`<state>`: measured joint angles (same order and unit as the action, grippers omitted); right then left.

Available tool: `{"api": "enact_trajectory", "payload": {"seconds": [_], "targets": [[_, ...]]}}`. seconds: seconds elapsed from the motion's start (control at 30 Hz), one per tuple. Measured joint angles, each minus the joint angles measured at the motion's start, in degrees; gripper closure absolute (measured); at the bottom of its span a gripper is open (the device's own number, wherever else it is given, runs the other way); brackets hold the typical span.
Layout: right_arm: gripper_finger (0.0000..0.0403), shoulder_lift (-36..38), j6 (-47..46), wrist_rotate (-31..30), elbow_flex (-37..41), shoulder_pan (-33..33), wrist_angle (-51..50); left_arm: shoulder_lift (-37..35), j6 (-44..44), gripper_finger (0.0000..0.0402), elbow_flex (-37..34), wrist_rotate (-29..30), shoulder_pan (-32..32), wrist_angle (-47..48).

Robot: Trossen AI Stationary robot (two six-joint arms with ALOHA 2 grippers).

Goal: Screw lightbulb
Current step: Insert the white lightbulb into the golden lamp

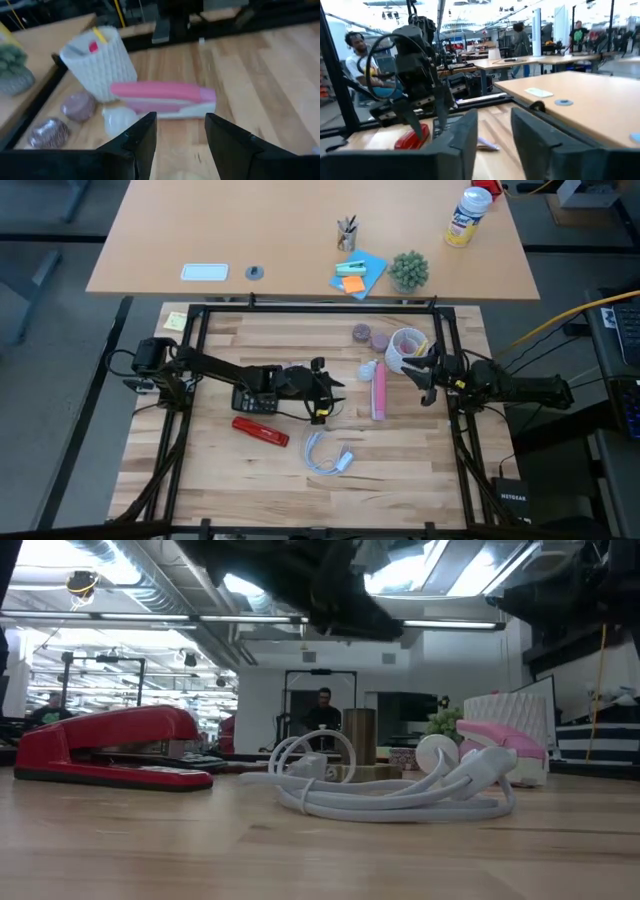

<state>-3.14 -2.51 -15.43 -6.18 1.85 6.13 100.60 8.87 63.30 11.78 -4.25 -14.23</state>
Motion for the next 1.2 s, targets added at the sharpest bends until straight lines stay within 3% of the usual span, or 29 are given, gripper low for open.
{"api": "enact_trajectory", "payload": {"seconds": [0.13,0.3,0.57,0.83,1.0,1.2], "targets": [[0.0238,-4.1,5.01,-0.06,-4.05,0.0,0.01,-0.22,1.07,0.0243,1.01,-0.01,-0.71,0.02],[0.0231,-13.87,11.65,-0.51,-11.31,0.0,-2.38,-0.26,2.07,0.0243,1.41,-0.01,-1.14,0.34],[0.0237,-36.85,22.75,-8.97,-28.02,-0.75,-16.2,-0.26,0.01,0.0243,1.41,-0.01,-1.14,0.43],[0.0237,-59.52,27.88,-9.48,-42.62,-7.96,-30.26,-0.26,-0.09,0.0243,1.39,-0.01,-1.93,0.45],[0.0238,-70.1,29.11,-9.46,-46.75,-11.68,-35.13,-0.26,-0.1,0.0243,1.39,-0.03,-2.67,2.86],[0.0238,-77.41,33.02,-6.55,-46.83,-14.29,-36.18,-0.26,-0.15,0.0243,1.32,-0.03,-3.01,7.93]]}}
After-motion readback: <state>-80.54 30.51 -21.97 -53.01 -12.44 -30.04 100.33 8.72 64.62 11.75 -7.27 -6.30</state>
